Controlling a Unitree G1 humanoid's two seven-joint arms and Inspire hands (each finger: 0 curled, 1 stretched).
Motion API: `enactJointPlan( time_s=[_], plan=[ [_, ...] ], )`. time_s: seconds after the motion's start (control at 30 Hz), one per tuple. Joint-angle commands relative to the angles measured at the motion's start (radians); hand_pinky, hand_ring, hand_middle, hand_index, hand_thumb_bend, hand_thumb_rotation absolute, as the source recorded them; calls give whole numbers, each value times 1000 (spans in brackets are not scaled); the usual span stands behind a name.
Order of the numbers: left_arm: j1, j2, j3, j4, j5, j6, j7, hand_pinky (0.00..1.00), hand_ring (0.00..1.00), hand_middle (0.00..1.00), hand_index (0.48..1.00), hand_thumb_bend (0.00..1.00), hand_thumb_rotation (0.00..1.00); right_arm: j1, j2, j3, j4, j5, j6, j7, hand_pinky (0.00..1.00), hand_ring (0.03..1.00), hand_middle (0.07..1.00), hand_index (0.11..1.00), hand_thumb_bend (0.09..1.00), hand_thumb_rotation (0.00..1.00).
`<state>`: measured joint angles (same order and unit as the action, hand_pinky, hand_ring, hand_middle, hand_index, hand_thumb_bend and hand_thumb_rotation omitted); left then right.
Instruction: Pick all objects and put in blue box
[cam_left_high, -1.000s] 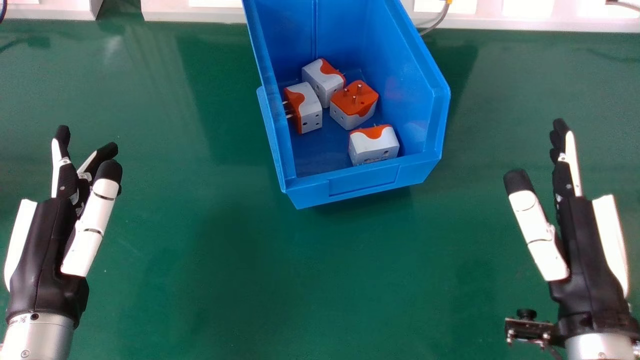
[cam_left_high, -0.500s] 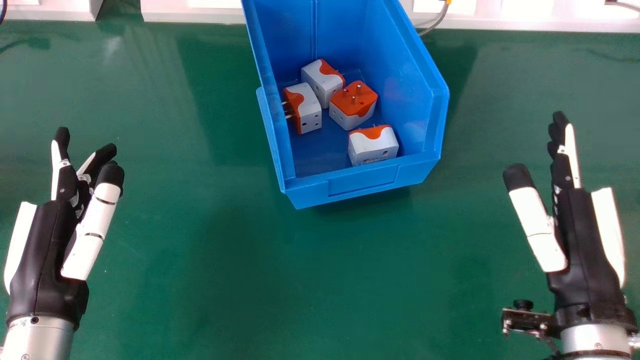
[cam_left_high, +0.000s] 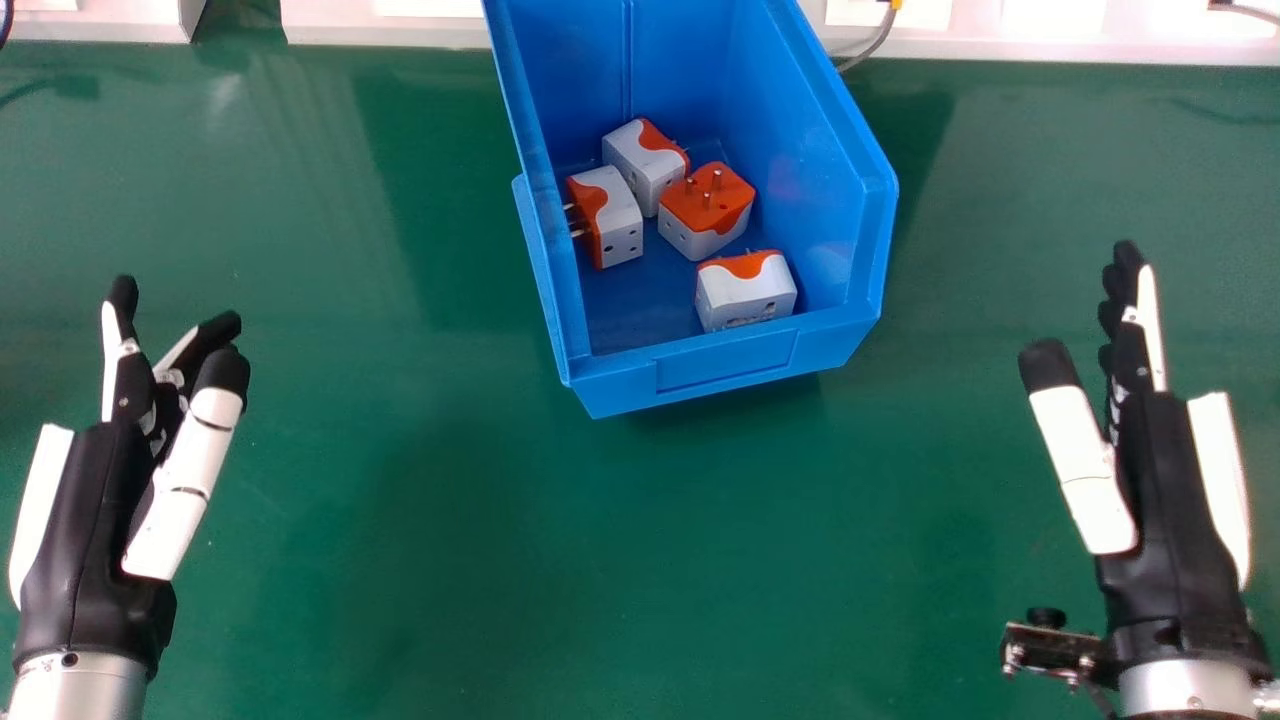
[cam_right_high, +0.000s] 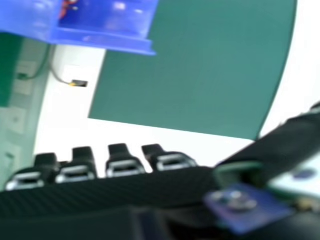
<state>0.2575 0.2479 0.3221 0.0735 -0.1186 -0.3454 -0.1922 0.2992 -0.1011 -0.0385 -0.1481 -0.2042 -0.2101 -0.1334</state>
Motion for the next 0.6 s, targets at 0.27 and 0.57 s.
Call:
enactJointPlan(
  time_s=[0.27, 0.57],
  plan=[
    [-29, 0, 3, 46, 5, -54, 16, 825, 882, 892, 878, 562, 780, -72, 1, -19, 64, 19, -60, -6, 965, 1000, 1000, 1000, 420, 1000],
    [-33, 8, -7, 57, 20, -34, 30, 830, 887, 893, 879, 625, 757, -89, 2, -13, 81, 5, -47, -5, 930, 1000, 1000, 1000, 366, 1000]
  ],
)
